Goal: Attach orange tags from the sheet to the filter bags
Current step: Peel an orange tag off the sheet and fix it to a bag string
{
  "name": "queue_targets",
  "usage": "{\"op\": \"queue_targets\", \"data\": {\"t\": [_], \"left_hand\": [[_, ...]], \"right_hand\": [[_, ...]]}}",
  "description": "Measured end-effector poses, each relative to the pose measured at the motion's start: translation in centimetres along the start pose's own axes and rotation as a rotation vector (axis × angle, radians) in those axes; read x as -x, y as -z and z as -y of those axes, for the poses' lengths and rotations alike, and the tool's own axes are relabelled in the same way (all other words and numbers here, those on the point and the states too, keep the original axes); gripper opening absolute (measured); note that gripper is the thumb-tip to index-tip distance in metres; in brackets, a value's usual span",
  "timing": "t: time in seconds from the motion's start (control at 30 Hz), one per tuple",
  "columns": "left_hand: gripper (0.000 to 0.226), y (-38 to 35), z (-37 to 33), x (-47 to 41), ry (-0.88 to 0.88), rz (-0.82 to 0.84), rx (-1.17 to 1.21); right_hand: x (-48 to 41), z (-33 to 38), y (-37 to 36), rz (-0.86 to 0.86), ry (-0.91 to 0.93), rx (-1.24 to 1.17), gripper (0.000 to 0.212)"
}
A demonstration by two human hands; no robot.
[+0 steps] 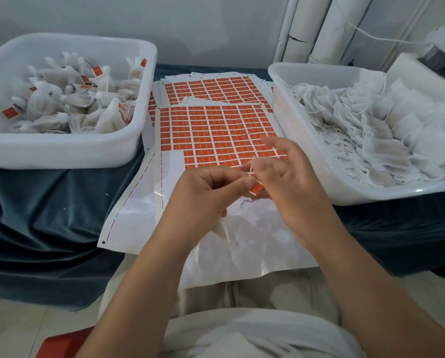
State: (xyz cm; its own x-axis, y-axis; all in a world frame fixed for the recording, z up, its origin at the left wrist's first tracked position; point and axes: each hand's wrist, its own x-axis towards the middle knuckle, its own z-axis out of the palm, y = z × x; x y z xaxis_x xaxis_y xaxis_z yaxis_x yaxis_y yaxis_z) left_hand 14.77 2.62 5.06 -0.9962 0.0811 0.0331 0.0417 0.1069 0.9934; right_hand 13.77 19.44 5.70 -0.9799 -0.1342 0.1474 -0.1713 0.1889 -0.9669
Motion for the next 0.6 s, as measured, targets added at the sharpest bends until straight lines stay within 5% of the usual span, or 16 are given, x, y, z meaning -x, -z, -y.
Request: {"op": "queue_targets", "data": {"t": [0.13,0.6], "left_hand": [[0.015,-0.03,-0.14,0.04,-0.032,-0.035,0.0],[0.025,0.28,-0.45,0.05,0.049,0.028,0.014]], "right_hand": [[0.25,-0.54,-0.08,0.12,0.019,0.245,0.031],[0.21,-0.64,0.61,0.183,0.126,0.329,0.034]]}}
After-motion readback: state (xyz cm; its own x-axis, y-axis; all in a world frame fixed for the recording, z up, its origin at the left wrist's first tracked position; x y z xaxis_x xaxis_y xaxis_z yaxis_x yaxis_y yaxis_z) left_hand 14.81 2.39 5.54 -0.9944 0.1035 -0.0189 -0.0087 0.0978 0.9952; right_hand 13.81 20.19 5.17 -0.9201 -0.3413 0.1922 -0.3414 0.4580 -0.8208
